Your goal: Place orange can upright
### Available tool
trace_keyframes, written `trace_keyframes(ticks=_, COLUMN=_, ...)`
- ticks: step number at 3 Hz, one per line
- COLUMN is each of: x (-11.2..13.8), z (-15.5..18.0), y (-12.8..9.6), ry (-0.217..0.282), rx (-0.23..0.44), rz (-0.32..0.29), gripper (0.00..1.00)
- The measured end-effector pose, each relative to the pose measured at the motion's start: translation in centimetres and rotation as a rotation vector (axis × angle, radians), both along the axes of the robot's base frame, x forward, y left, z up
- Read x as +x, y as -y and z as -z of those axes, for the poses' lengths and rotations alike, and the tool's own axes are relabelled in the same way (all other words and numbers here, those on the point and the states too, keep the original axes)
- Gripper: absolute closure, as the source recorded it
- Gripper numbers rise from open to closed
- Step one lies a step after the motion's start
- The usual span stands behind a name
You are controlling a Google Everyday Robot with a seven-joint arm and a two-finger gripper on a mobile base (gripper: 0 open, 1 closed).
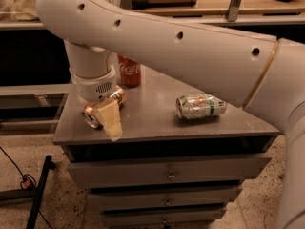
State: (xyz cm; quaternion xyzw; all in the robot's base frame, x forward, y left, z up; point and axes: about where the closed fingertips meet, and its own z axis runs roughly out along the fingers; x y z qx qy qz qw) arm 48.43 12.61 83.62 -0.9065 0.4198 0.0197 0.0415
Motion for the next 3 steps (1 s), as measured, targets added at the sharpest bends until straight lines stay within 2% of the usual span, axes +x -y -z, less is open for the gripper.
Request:
trace_keyframes(ticks=1, x=0.2, z=0.6, y=-0.9, ry=0.018, rx=0.015, rz=0.045, gripper=0.40)
trace_keyframes(ticks=2, x=0.6, z=0.2, y=-1.7, ry=0.067, rx=0.032, rz=0.062, gripper=0.64)
trace_keyframes(ticks=3, x=0.1, z=-2.3, y=-1.6, ry=0.077, rx=0.101, rz=0.054, gripper=0.87)
